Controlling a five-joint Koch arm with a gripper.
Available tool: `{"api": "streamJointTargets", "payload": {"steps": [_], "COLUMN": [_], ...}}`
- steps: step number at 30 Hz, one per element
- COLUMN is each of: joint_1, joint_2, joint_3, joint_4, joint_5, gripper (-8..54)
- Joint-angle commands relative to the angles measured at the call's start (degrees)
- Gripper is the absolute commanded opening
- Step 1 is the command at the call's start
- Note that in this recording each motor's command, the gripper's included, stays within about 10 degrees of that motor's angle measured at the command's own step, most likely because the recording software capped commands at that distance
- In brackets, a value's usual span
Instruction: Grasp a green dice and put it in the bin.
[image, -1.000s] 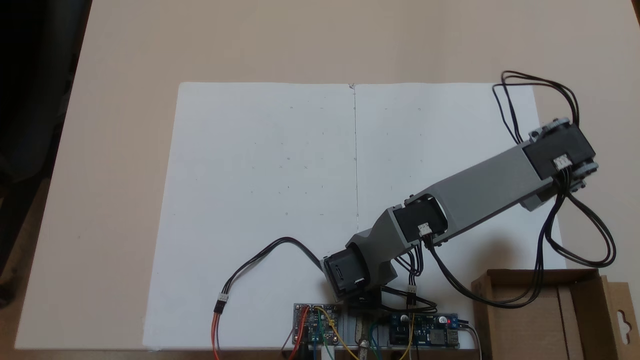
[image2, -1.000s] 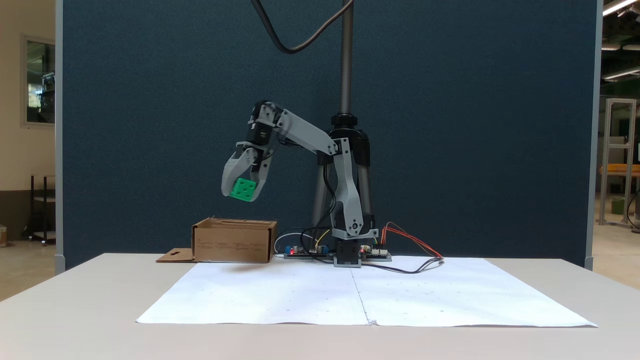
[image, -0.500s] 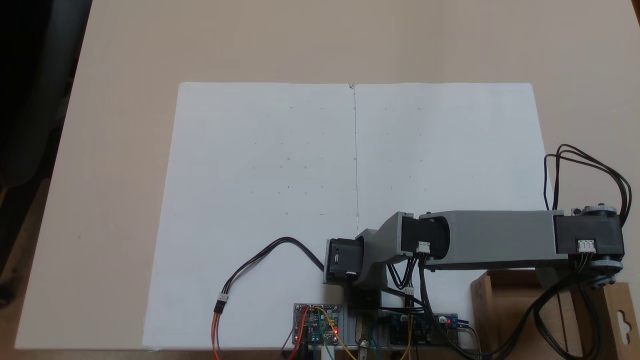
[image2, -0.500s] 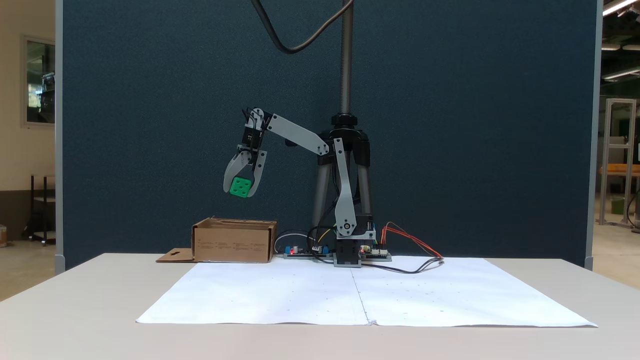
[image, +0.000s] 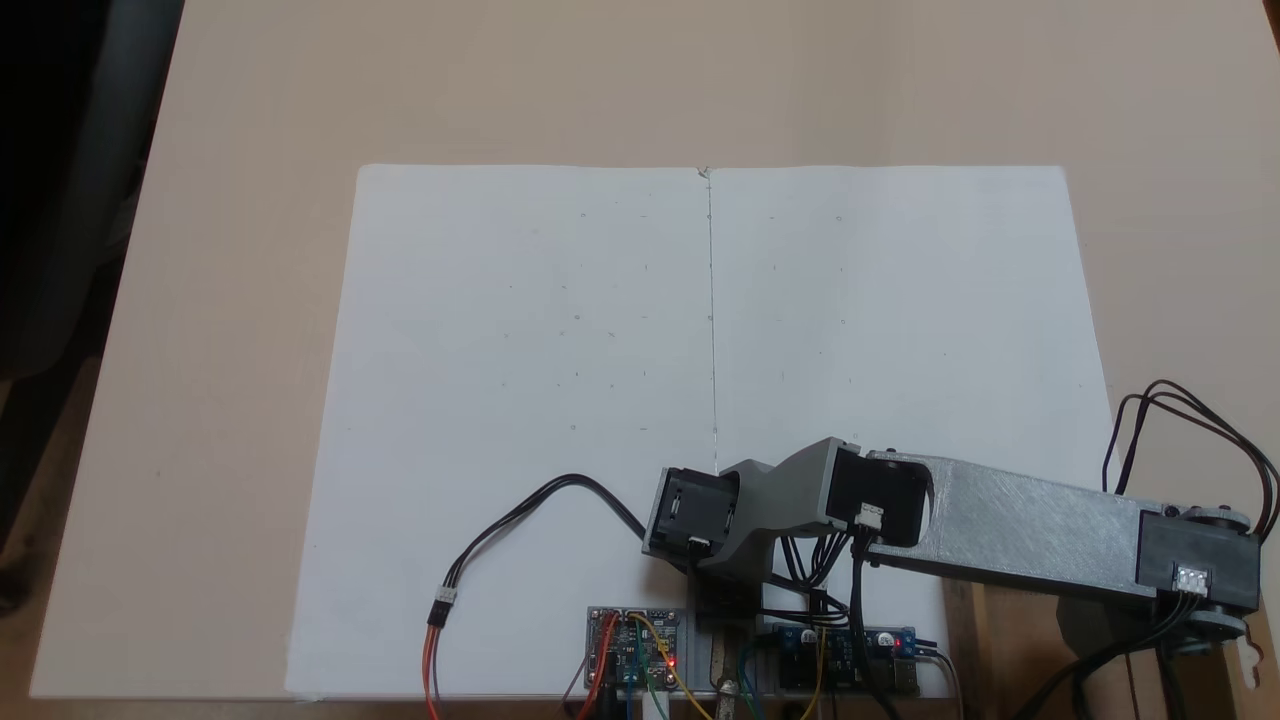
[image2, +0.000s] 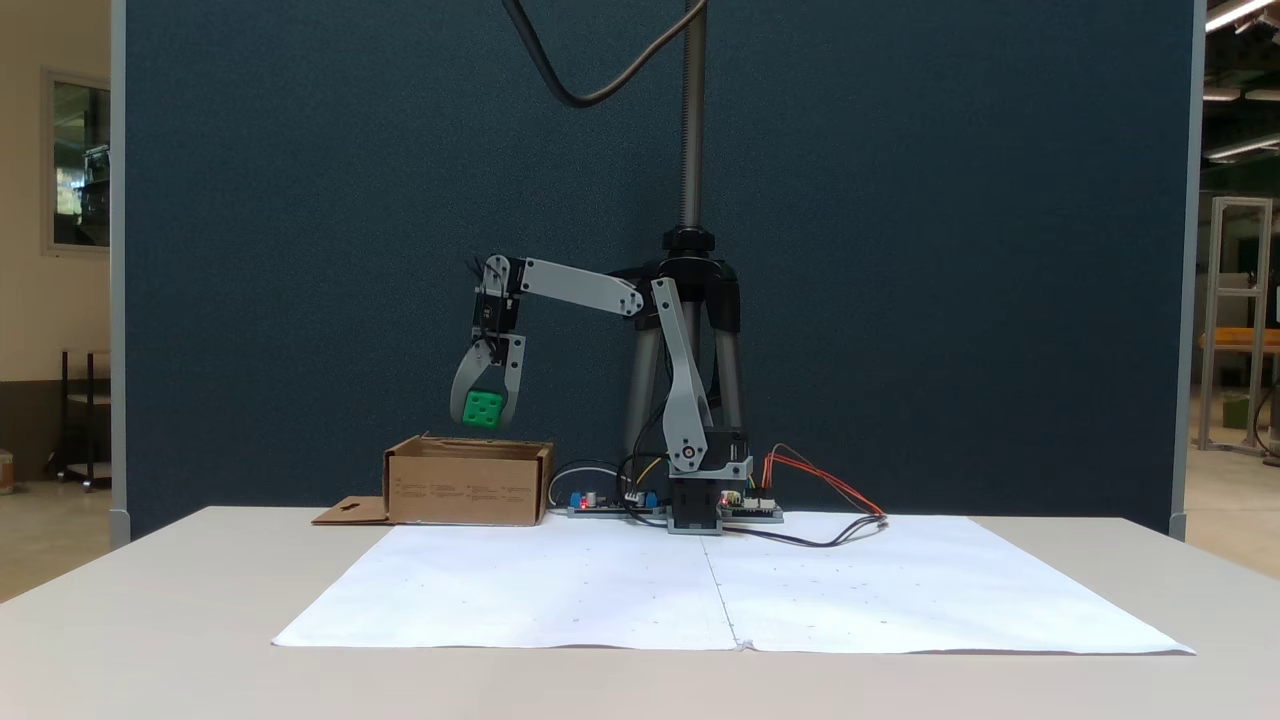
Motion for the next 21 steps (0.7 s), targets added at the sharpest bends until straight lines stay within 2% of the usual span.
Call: {"api": "streamJointTargets", "payload": {"steps": [1,3,5,8,21], "joint_1": [1.1,1.2,1.4,1.6,1.4], "joint_2": [1.1,1.1,1.1,1.1,1.2], "joint_3": [-1.4,-1.4,-1.4,-1.3,-1.4], "joint_4": [0.0,-0.8,-0.8,-1.2,-1.8], "joint_5": [-4.4,-4.3,-4.3,-4.2,-2.5], "gripper": [14.7,16.4,29.6,40.3,41.0]}}
